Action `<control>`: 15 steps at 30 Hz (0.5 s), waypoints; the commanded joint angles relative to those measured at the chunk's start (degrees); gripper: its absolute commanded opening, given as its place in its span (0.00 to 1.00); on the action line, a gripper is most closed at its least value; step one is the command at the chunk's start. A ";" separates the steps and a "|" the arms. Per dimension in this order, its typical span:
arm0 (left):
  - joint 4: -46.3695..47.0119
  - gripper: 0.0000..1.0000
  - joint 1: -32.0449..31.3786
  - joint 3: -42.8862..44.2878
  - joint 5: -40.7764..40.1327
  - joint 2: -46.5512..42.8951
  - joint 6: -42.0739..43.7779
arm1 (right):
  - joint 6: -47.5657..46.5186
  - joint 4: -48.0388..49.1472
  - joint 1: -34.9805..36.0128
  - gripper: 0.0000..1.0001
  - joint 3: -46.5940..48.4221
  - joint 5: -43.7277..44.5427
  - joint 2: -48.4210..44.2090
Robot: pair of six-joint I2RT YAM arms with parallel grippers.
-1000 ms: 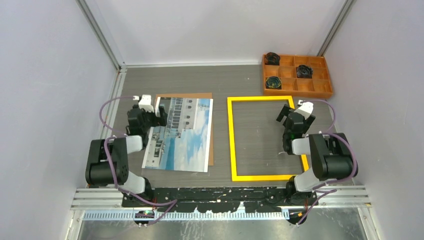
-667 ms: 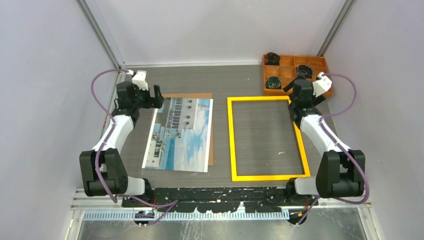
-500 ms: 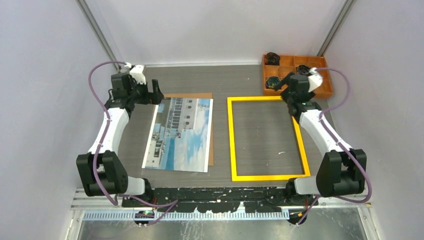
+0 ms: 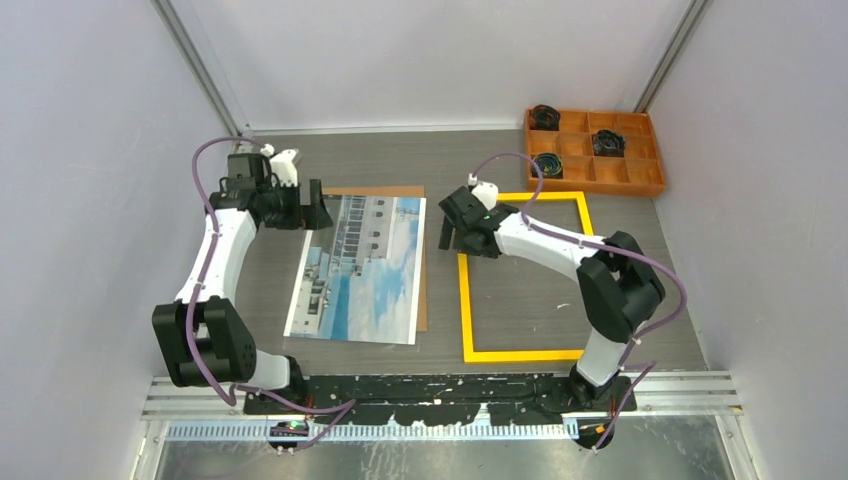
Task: Put the photo into the frame
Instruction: Turn over the photo frame at the center of the board.
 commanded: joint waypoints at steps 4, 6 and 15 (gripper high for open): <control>-6.35 1.00 0.25 3.12 3.38 -0.54 3.21 | 1.74 -3.00 2.65 0.79 1.82 3.79 4.25; -7.29 1.00 0.23 3.35 3.67 -0.59 3.92 | 1.98 -1.76 3.07 0.74 0.44 3.38 4.94; -14.20 1.00 -1.28 6.30 2.69 0.06 6.48 | 3.64 2.41 3.92 0.53 -4.60 1.00 7.62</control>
